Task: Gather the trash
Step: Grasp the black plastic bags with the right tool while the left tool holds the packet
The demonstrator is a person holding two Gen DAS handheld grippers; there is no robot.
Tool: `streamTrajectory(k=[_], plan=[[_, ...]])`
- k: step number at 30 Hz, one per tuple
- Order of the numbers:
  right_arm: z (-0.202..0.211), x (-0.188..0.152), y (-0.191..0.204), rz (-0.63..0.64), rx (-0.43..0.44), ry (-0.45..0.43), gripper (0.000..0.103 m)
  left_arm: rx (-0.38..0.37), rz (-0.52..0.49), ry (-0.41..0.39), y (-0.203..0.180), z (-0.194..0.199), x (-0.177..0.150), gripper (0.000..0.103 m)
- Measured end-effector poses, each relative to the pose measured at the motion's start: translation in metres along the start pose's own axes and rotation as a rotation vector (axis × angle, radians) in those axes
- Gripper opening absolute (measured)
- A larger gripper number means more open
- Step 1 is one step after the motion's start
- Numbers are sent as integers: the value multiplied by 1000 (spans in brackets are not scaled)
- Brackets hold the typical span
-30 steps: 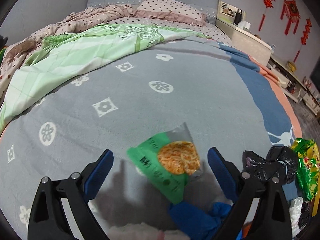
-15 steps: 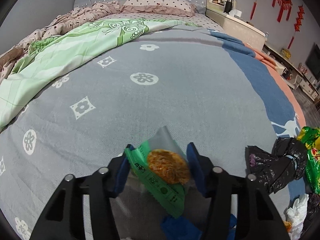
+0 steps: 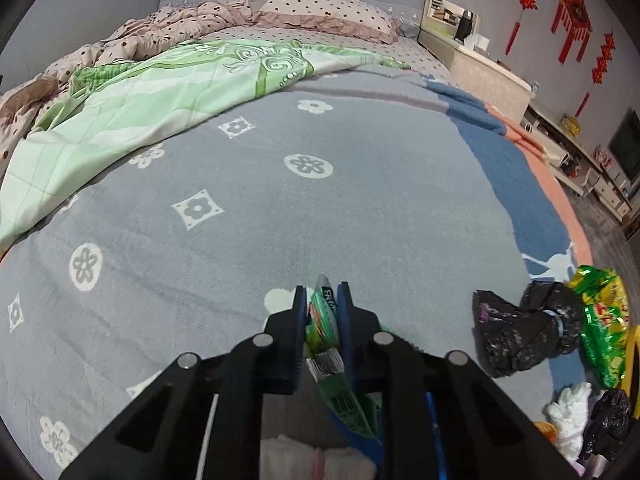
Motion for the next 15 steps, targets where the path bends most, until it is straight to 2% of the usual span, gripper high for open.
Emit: streamTrajectory(k=[9, 15], plan=[[41, -10, 3, -24, 29, -47, 46, -17, -13, -58, -1, 50, -3, 13], [72, -17, 1, -42, 40, -83, 46, -51, -34, -105, -15, 90, -9, 13]])
Point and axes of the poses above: each gripper's, at about its wrist camera, not at the fingertips, and z roughly against the way its jaws point, y to its left, x to its top, the point moved 9 cm from there along -z, roughly the way its jaws point, and after that the axes turned 4 degrees about -z, right-handed, at the moved point
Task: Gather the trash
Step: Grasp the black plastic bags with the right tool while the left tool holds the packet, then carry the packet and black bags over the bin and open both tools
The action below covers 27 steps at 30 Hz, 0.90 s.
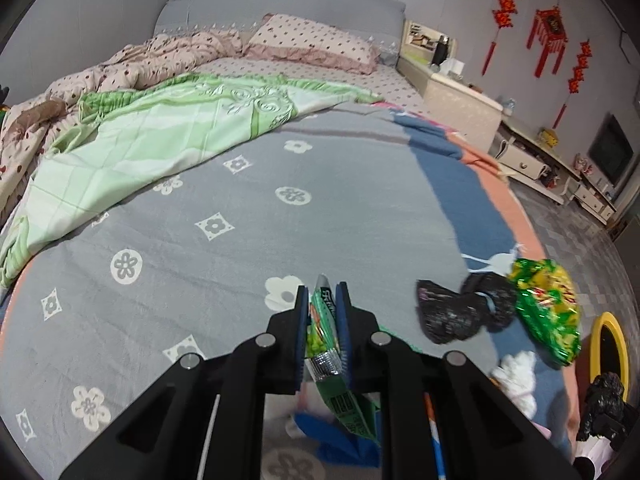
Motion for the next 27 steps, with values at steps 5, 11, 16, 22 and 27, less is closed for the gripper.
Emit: streamTrajectory(k=[5, 11, 16, 22, 27], plan=[[23, -2, -3, -14, 6, -31, 46, -25, -26, -23, -21, 25, -1, 13], [52, 0, -15, -42, 5, -75, 46, -72, -78, -49, -62, 50, -4, 13], [75, 5, -30, -68, -3, -115, 46, -129, -114, -75, -102, 71, -8, 13], [102, 17, -53, -101, -20, -170, 46, -199, -159, -96, -152, 91, -8, 13], [125, 25, -77, -136, -41, -216, 46, -243, -194, -104, -190, 101, -8, 13]])
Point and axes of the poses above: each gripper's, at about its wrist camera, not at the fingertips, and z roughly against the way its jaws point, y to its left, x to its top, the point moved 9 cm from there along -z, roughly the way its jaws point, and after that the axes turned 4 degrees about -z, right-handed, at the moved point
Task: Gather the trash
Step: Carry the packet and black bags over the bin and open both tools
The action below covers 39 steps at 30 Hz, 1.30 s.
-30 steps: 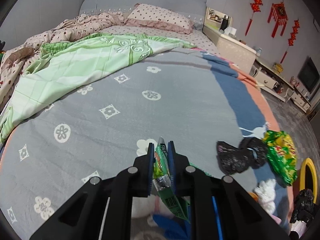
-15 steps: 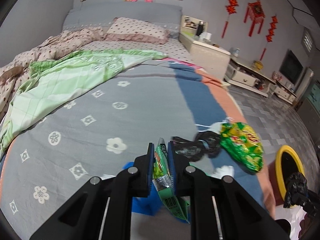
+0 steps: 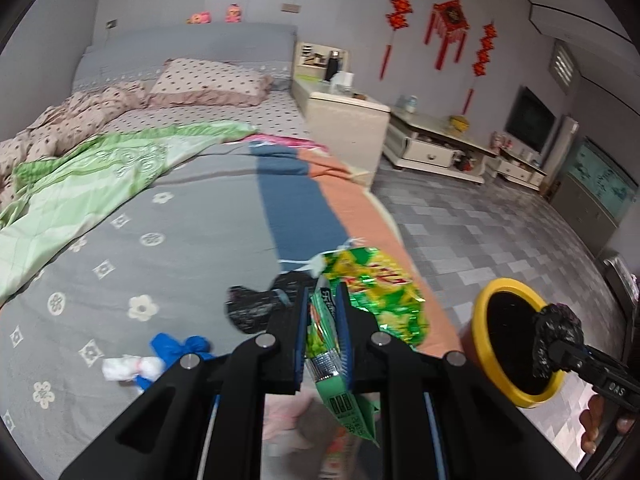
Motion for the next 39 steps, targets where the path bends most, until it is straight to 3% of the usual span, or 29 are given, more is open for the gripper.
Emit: streamTrajectory(k=[25, 39], plan=[[82, 62, -122, -141, -152, -164, 47, -222, -174, 67, -199, -53, 12, 13], [78, 77, -179, -218, -216, -181, 48, -283, -185, 155, -274, -98, -11, 13]])
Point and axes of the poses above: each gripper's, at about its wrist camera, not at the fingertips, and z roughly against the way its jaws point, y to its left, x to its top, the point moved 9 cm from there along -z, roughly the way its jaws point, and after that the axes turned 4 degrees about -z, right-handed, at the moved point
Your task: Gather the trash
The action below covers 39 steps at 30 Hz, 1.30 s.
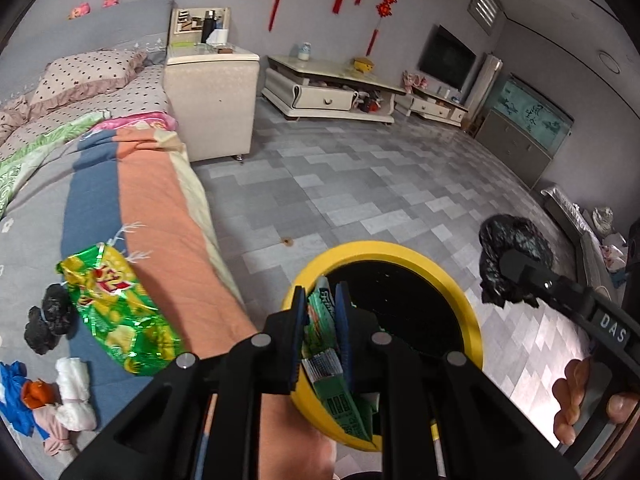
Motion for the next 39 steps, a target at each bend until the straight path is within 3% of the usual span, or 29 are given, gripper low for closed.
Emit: streamTrajectory(k=[10, 15, 17, 22, 26, 31, 39], plan=[[-14, 7, -25, -30, -16, 2, 51, -37, -44, 27, -29, -27, -2, 18], [-13, 7, -31, -46, -21, 1, 54, -57, -51, 26, -39, -30, -3, 34], [-11, 7, -34, -54, -27, -2, 55, -61, -50, 21, -41, -29, -3, 45], [-10, 7, -39, -71, -42, -4, 59, -56, -52, 17, -39, -28, -5, 54], [-8, 6, -42, -81, -54, -8, 65, -63, -25, 15, -33, -25, -6, 68], [-4, 7, -43, -89, -56, -17, 66, -51, -7, 4, -27, -21, -5, 77], [12, 6, -38, -83, -49, -38, 67, -28, 25, -10, -7, -9, -8, 81]])
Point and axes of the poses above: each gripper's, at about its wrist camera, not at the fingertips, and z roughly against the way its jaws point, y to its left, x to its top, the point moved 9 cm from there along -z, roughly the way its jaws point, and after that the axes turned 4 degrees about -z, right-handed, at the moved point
